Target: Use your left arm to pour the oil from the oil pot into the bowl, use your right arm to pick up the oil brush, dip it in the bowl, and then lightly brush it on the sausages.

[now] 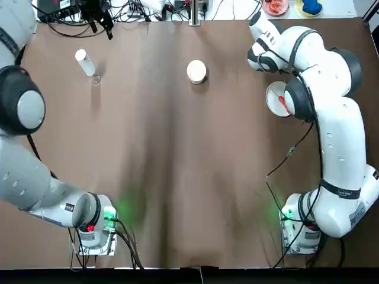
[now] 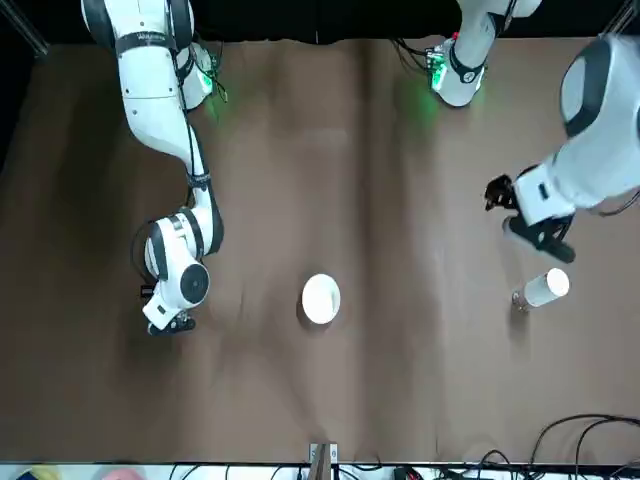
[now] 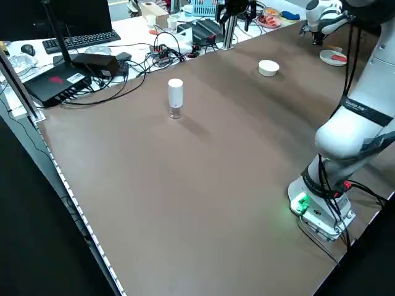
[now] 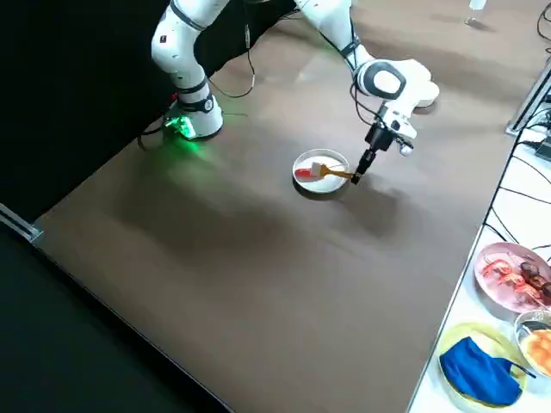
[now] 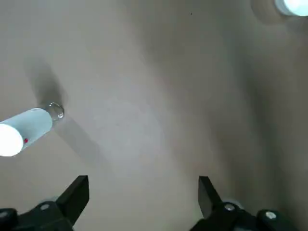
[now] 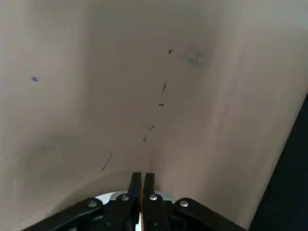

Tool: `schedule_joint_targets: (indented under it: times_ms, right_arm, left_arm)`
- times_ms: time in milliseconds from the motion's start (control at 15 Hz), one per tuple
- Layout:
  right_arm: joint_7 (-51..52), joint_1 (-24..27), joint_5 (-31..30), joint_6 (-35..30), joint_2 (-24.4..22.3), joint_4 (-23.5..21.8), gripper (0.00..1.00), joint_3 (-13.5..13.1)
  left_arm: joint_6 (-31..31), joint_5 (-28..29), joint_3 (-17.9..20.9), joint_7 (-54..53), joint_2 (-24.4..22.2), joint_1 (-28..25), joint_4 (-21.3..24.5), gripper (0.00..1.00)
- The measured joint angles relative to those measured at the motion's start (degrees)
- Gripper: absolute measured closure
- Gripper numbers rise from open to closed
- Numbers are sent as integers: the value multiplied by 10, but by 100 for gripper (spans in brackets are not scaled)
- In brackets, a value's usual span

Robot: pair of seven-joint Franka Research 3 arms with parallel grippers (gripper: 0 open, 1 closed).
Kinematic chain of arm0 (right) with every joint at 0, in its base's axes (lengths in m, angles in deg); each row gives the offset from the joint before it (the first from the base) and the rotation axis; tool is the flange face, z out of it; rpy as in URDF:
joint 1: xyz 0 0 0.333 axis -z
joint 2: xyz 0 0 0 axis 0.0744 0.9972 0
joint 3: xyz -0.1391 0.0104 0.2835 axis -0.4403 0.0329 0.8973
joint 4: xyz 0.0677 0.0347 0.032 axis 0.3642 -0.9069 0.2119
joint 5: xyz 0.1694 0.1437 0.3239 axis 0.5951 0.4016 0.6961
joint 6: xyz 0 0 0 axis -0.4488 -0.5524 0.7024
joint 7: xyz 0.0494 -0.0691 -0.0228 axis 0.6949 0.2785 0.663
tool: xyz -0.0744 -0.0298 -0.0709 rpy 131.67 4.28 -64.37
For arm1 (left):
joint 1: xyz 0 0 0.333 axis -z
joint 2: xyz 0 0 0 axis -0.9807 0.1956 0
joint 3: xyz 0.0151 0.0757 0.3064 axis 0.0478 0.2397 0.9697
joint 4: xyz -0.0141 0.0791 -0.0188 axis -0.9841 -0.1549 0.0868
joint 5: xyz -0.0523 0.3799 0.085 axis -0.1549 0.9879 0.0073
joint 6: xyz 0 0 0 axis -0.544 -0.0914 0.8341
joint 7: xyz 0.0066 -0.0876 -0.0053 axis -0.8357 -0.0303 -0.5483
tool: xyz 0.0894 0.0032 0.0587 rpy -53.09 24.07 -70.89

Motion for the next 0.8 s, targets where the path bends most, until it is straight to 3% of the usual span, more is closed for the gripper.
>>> schedule_joint_targets:
  times_ms: [333, 800]
  right_arm:
    - [0, 13, 0, 37, -6, -28, 95, -3]
    - [-4, 9, 35, 52, -24, -46, 95, 6]
  left_arm:
    - [22, -24, 0, 0, -47, -1, 1, 0]
    - [22, -25, 3, 0, -57, -6, 2, 0]
